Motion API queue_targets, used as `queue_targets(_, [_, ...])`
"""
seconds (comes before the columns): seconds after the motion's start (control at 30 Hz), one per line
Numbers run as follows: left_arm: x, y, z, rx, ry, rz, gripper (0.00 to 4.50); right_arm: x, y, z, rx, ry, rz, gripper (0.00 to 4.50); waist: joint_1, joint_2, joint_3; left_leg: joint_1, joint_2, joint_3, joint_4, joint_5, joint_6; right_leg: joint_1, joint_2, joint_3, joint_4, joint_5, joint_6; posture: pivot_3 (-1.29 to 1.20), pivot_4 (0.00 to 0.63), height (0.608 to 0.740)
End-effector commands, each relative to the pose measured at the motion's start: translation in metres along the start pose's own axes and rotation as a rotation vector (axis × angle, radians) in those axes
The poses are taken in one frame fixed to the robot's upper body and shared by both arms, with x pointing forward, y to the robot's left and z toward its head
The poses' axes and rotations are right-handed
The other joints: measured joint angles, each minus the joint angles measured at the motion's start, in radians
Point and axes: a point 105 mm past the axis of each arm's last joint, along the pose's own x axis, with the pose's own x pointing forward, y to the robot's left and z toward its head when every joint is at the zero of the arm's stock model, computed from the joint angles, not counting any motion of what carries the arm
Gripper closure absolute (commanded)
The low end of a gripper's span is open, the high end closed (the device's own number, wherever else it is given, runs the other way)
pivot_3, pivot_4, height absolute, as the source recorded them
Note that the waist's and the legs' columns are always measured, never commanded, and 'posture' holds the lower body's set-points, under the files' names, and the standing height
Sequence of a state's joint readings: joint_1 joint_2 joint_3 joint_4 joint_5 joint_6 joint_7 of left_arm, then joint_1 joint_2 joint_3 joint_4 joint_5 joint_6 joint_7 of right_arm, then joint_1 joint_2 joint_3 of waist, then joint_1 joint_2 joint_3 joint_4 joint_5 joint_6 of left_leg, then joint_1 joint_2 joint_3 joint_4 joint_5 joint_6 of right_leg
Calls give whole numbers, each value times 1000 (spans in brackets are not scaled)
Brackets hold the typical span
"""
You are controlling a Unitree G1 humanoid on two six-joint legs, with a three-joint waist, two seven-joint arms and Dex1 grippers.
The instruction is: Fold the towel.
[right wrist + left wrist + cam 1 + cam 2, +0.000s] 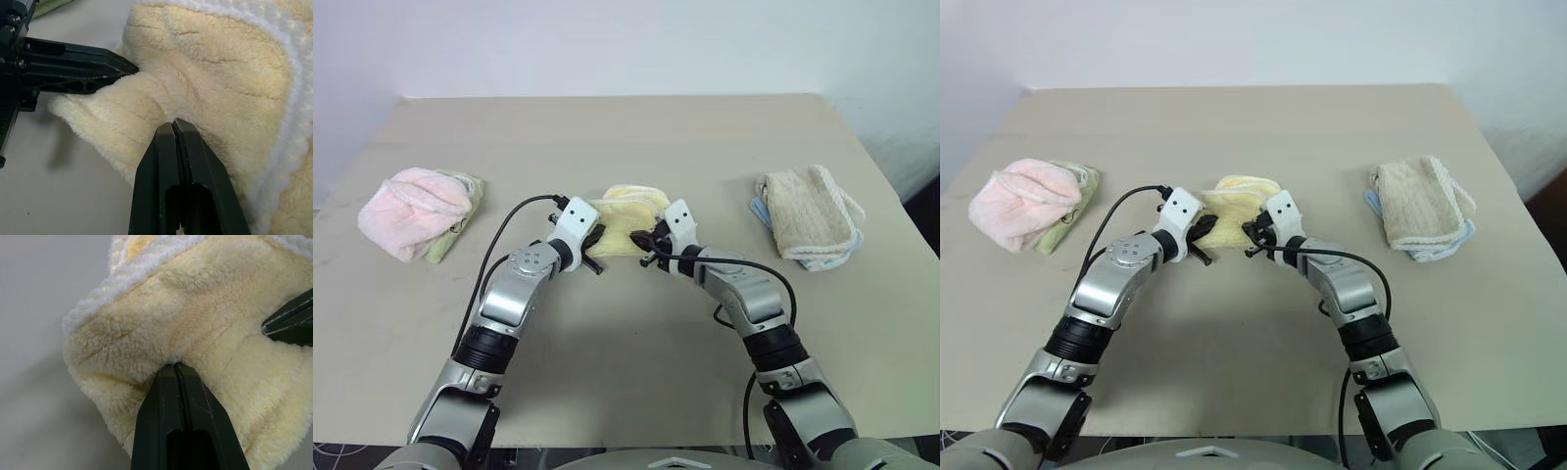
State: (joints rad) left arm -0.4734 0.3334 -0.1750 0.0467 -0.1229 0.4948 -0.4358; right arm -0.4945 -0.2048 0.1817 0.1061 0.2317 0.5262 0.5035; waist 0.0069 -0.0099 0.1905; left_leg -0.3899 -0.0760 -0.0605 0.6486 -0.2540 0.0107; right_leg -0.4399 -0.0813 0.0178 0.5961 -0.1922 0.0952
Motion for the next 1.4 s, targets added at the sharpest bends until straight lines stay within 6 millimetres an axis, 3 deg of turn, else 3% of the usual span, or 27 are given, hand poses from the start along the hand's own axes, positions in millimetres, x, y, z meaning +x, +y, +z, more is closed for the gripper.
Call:
queue_targets(0.03, [-21,17,53,-210,-287,16,4480,-18,-4,38,-29,-135,-8,4500,1,0,0,-1,0,0,0,0,0,-1,0,0,0,0,0,0,150,731])
queue_targets(0.1, [-35,33,64,-258,-352,55,4480,-26,-8,51,-9,-166,-21,4500,0,-1,1,-3,0,0,0,0,0,-3,0,0,0,0,1,0,150,731])
queue_targets(0.2, [-49,58,47,-101,-243,150,4500,-40,-14,60,31,-176,-23,3953,-7,0,0,-3,0,0,-1,0,0,-4,0,0,0,0,1,0,150,731])
queue_targets(0.3, [-61,71,31,35,-151,182,4500,-49,-22,61,141,-169,-33,2929,-20,0,0,-1,0,0,-1,0,0,-3,1,0,1,0,1,0,150,731])
queue_targets(0.43, [-70,80,29,31,-149,203,4500,-53,-32,52,302,-117,-50,1535,-15,0,1,-2,0,0,-1,0,0,-2,0,0,0,0,0,0,150,731])
queue_targets(0.57, [-70,78,26,31,-144,201,4500,-50,-33,43,465,-73,-34,157,-18,0,0,-2,0,0,-1,0,0,-2,-2,0,0,0,1,0,150,731])
queue_targets(0.6, [-70,75,27,28,-147,192,4500,-48,-35,41,480,-61,-41,8,-18,0,0,-2,0,0,-1,0,0,-3,-2,0,0,0,1,0,150,731])
queue_targets(0.73, [-71,67,27,27,-155,164,4500,-45,-40,31,524,-23,-76,8,-20,0,1,-2,1,0,-2,0,0,-3,-2,1,0,0,0,0,150,731])
queue_targets(0.87, [-74,63,26,25,-159,150,4500,-37,-33,16,589,50,-51,8,-20,0,1,-2,1,0,-2,0,0,-3,-2,1,0,0,0,0,150,731])
queue_targets(1.33, [-65,55,26,27,-156,116,4500,4,4,29,700,71,93,8,-26,0,0,-1,2,0,-2,0,0,-3,0,1,1,1,0,0,150,731])
queue_targets(1.4, [-65,53,25,29,-152,114,4500,7,0,31,721,56,70,402,-26,0,0,-2,2,0,-2,0,0,-3,0,1,1,1,0,0,150,731])
